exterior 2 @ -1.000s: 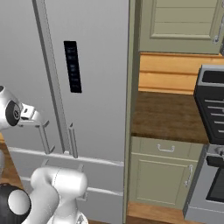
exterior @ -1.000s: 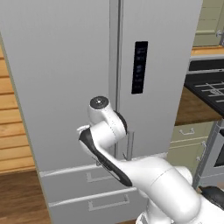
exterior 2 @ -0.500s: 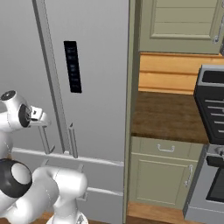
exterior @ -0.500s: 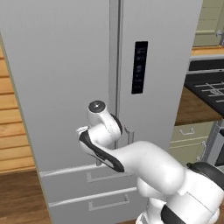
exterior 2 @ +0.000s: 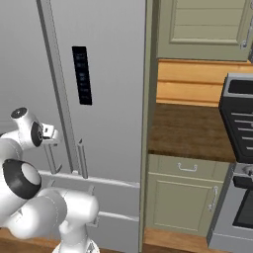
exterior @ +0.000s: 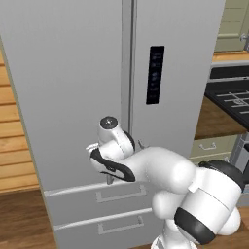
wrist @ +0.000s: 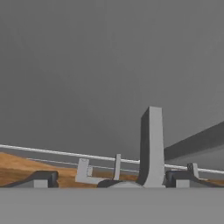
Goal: Take the strawberry from the fridge and place it on top of the pancake, located on the dining counter.
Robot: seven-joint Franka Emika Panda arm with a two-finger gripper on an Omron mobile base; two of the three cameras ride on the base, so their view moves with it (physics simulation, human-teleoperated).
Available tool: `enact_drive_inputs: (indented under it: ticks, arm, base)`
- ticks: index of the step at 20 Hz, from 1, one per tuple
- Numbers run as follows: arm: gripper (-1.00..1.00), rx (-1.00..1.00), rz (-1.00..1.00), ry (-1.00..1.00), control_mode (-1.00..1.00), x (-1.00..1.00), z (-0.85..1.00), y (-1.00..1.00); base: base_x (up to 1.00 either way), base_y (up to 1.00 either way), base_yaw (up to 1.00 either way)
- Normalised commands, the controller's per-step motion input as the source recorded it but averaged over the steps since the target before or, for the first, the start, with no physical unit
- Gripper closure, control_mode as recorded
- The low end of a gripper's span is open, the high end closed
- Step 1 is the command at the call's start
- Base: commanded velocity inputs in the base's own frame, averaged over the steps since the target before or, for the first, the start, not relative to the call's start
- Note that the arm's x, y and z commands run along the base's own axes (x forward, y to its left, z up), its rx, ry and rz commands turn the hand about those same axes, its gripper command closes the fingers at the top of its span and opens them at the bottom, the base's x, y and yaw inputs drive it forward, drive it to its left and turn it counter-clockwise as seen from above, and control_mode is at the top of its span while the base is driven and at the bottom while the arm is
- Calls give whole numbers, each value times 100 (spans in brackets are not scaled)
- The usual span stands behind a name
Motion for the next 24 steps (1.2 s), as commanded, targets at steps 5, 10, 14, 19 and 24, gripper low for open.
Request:
enact_drive_inputs:
  ticks: [5, 10, 14, 19, 24]
  arm:
    - [100, 0, 0, 0, -100, 6, -14, 0]
    - [100, 2, 0, 9, -100, -69, -16, 38]
    - [100, 3, 0, 10, -100, -100, -12, 91]
    - [100, 0, 1, 8, -100, -100, -16, 100]
    - [-100, 2, 1, 6, -100, -100, -13, 86]
  base:
    - [0, 0, 0]
    - [0, 0, 0]
    - [0, 0, 0]
    - [0, 0, 0]
    - [0, 0, 0]
